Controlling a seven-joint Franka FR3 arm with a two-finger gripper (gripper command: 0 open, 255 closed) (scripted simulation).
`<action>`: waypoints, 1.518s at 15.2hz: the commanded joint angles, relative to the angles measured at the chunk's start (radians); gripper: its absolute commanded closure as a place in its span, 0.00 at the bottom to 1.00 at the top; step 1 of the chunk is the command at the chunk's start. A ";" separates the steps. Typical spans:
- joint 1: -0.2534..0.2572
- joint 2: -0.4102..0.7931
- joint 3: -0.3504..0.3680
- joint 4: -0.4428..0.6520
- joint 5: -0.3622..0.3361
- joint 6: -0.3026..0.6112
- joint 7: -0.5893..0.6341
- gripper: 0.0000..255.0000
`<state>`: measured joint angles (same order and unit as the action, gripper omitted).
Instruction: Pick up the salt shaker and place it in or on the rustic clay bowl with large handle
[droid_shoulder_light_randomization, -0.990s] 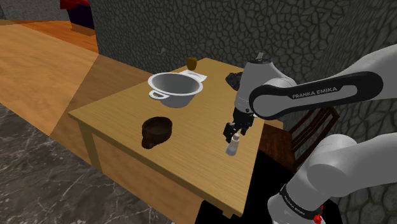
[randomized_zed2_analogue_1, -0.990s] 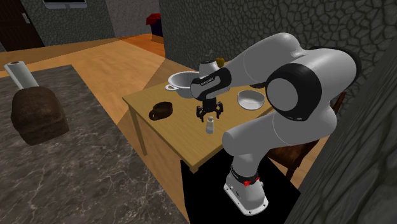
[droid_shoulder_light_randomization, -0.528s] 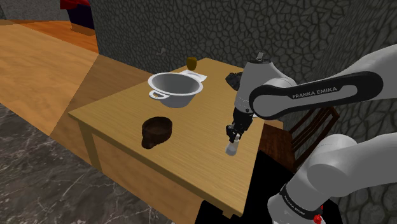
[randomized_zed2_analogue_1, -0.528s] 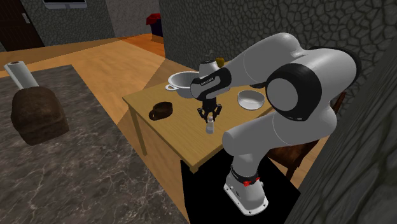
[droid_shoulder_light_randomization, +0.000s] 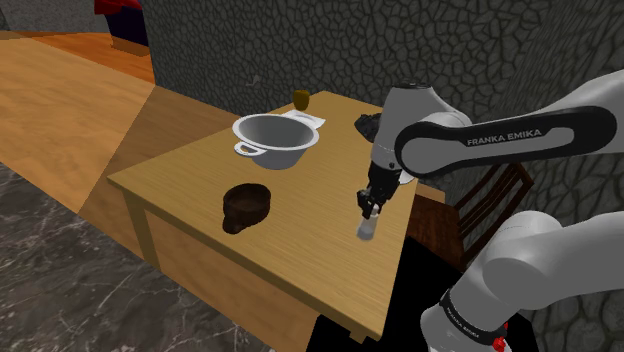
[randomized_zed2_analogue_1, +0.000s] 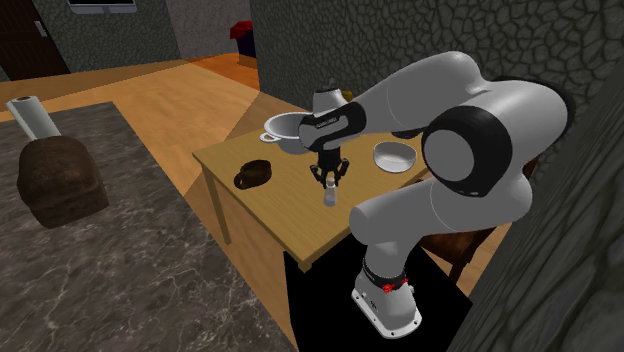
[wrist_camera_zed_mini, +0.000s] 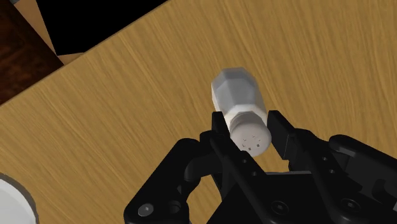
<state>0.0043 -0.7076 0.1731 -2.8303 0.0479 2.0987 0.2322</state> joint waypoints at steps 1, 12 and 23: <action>-0.001 -0.016 -0.005 0.018 -0.002 -0.035 -0.004 1.00; -0.004 -0.069 -0.020 0.138 -0.011 -0.207 -0.014 1.00; -0.009 -0.083 -0.033 0.278 -0.020 -0.361 -0.022 1.00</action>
<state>-0.0035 -0.7934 0.1412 -2.5683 0.0290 1.7517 0.2110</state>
